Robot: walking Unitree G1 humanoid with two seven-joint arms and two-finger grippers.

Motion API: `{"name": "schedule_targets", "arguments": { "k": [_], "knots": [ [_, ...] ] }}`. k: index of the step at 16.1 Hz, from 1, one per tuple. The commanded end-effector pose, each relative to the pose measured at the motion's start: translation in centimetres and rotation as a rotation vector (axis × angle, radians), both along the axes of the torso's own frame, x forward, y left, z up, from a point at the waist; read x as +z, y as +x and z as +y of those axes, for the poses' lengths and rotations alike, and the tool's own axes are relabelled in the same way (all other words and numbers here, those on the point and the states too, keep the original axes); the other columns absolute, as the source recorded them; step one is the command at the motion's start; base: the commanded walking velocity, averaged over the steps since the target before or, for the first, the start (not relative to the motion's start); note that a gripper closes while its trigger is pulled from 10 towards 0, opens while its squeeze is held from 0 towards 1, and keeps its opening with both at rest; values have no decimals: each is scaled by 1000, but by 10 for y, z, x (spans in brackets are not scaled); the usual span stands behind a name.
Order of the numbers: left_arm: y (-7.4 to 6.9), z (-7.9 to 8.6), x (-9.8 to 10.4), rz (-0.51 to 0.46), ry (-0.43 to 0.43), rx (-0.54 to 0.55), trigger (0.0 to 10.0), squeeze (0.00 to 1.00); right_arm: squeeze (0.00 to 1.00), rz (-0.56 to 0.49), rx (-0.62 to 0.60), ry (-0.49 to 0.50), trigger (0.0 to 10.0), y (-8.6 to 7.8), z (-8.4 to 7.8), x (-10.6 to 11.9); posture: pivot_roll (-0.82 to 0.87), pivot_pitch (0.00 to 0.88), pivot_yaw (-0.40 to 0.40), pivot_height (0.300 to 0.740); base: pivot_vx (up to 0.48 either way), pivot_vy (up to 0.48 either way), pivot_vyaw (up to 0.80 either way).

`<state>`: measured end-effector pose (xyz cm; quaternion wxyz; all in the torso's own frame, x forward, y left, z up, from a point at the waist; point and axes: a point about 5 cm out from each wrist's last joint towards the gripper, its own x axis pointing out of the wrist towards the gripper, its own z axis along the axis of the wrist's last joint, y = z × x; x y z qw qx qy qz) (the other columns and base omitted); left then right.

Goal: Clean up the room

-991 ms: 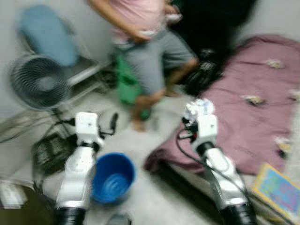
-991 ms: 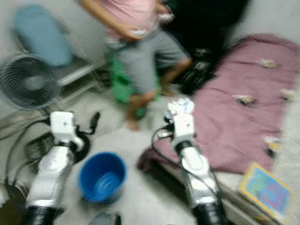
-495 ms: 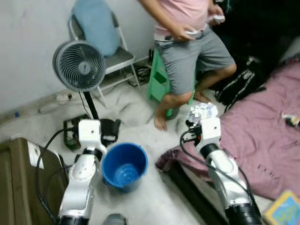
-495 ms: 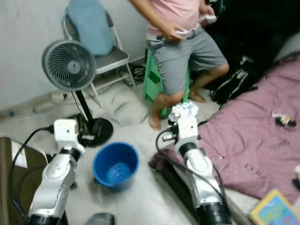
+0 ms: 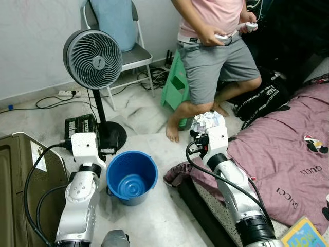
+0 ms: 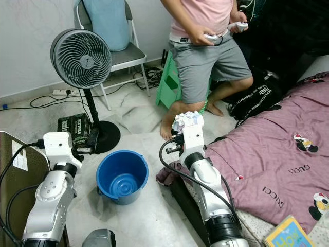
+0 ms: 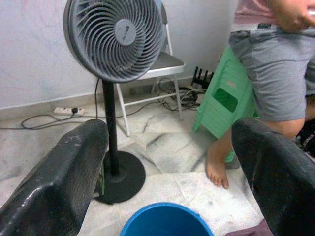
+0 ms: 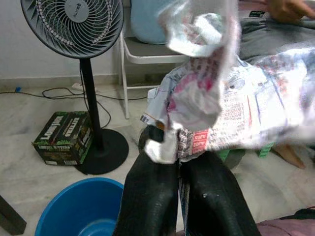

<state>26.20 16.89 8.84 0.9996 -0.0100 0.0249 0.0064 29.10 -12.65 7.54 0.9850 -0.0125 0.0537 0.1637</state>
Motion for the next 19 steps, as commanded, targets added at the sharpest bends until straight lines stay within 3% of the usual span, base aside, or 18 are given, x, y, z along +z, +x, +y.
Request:
{"name": "schedule_targets", "arguments": {
  "k": [1,5,11,19],
  "knots": [
    [2,-3,1,-5,4,-12,10000,0,0,-19,-13,-11,10000,2,-4,3,63,0,-90,740,0,0,800],
    [11,-8,5,-9,0,-58,10000,0,0,-21,-40,-7,10000,0,-6,2,37,0,-60,740,0,0,800],
    [9,-18,2,5,-15,-115,10000,0,0,-21,-52,-12,10000,-1,-8,0,29,0,-48,740,0,0,780],
    [11,-17,6,-13,-19,-136,10000,0,0,-11,-63,1,10000,-2,-8,-2,26,0,-42,740,0,-40,0]
  ]
}}
